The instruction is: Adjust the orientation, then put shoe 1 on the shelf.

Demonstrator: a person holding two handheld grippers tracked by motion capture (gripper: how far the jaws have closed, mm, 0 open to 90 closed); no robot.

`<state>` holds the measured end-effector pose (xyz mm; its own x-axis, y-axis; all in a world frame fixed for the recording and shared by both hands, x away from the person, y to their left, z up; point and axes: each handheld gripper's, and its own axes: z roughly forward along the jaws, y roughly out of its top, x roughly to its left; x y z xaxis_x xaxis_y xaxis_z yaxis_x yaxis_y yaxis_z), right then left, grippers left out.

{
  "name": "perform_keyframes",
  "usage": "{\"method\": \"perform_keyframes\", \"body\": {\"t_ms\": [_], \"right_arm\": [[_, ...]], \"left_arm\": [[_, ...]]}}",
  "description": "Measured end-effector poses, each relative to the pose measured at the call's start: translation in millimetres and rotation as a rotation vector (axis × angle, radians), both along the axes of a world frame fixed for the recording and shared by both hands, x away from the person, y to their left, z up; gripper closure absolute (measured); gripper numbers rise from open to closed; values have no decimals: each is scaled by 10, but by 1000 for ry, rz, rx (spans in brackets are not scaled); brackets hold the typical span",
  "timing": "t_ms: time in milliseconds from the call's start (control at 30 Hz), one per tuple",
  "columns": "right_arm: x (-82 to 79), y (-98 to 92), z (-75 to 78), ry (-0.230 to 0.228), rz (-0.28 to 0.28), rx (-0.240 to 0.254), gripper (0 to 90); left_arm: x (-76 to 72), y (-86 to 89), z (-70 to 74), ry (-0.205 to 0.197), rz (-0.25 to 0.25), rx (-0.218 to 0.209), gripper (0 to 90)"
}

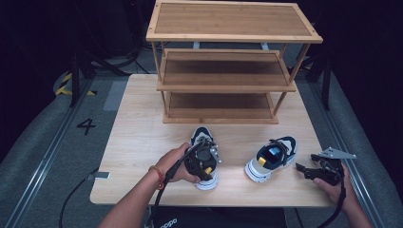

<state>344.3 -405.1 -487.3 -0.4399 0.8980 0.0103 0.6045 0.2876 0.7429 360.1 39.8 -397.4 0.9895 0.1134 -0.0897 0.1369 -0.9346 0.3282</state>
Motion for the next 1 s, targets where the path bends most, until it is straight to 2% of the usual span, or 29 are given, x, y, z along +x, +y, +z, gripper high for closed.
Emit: {"method": "perform_keyframes", "body": {"t_ms": [200, 233, 367, 533, 600, 633, 833, 1000], "right_arm": [[0, 0, 0, 0, 0, 0, 194], [0, 0, 0, 0, 0, 0, 194], [0, 0, 0, 0, 0, 0, 194], [0, 0, 0, 0, 0, 0, 194], [1, 0, 0, 0, 1, 1, 194], [1, -1, 0, 0, 1, 0, 194], [-1, -2, -1, -1, 1, -1, 195], [0, -2, -1, -1, 1, -1, 194]], "left_arm": [[-7, 32, 14, -21, -17, 12, 696], [-15, 38, 23, -25, -8, 9, 696], [-26, 63, 100, -43, -27, 7, 702], [-33, 86, 261, -68, -30, -13, 705], [-42, 80, 345, -100, -23, -20, 706], [-51, 75, 378, -104, -22, -23, 707], [-106, 37, 598, -124, -60, -1, 709], [-143, 21, 758, -154, -78, -20, 708]]}}
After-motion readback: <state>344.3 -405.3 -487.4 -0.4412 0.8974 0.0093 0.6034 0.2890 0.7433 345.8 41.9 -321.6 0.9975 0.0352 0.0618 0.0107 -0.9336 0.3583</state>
